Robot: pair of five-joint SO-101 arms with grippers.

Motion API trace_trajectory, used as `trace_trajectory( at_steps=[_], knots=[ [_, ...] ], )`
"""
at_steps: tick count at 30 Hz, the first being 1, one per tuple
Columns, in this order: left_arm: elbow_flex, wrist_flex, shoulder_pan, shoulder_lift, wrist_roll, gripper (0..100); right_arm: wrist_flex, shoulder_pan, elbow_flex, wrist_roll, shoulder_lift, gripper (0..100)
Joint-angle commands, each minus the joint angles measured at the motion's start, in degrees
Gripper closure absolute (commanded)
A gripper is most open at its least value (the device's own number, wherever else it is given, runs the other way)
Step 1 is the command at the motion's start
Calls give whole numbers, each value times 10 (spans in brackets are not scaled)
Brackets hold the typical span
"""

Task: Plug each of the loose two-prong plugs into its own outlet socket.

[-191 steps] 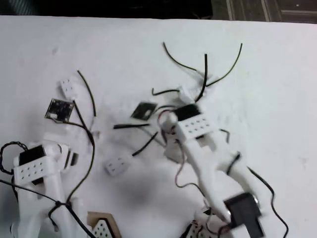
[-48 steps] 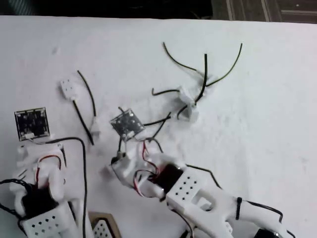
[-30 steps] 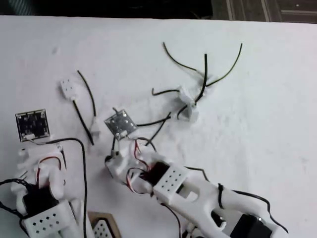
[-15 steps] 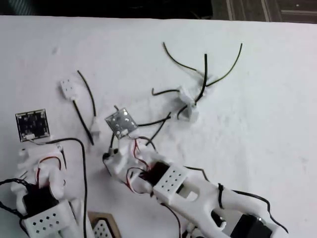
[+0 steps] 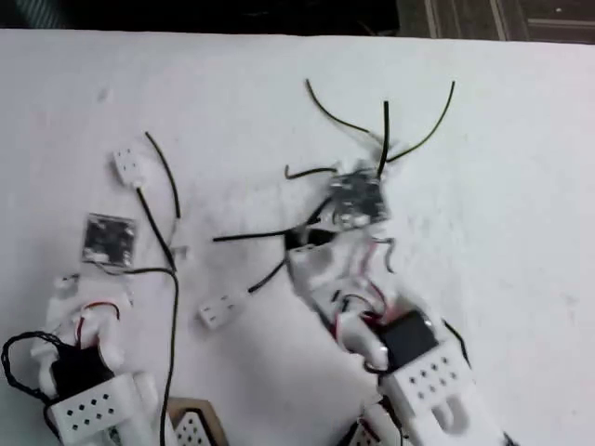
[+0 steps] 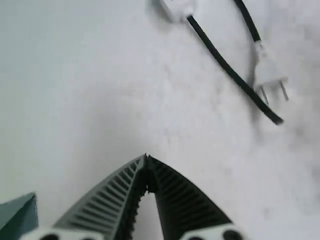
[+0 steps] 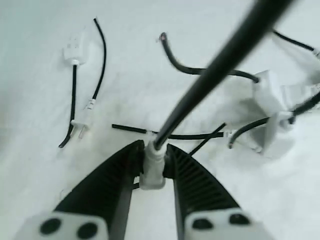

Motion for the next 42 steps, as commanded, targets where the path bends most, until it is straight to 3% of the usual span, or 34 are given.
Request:
trace_trajectory(
  at_steps=[1,11,21,28,36,42],
  knots=[
    [-4,75,62,0,-89,979,4,40,9,33,-43,981],
    [-7,77,153,45,-125,980,4,96,11,40,-44,981],
    [-216,135,221,501,-171,977,4,95,14,40,-44,981],
    [-235,84,277,635,-174,977,4,95,15,40,-44,981],
    [-272,10,331,676,-70,977,4,95,15,39,-44,981],
    [-317,-12,415,726,13,977,4,95,15,37,-44,981]
  ],
)
